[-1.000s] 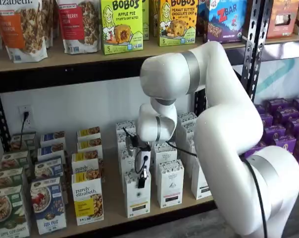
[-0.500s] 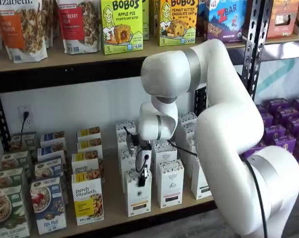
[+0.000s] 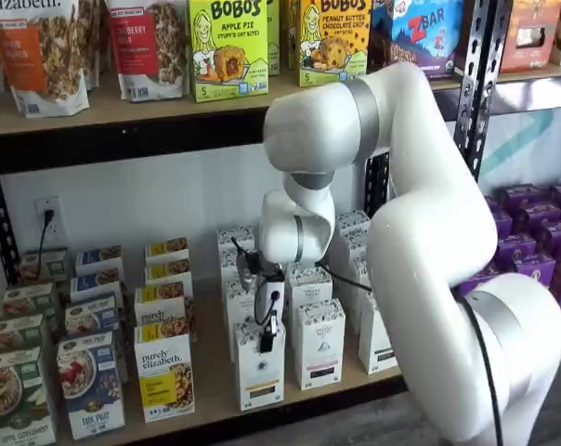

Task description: Pick up the white box with a yellow strip in the middle, on the bottom shelf, the fourth box from the left

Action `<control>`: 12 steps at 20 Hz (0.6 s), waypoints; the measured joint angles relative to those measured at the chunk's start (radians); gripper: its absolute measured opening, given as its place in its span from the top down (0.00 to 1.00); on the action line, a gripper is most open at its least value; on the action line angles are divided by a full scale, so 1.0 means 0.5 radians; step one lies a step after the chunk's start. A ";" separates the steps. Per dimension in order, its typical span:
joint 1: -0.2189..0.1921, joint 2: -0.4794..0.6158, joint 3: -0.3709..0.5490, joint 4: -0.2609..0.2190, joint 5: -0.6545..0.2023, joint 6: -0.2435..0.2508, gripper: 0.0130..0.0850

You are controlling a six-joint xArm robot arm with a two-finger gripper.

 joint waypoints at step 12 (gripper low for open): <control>0.085 -0.226 0.394 0.115 -0.179 -0.046 0.50</control>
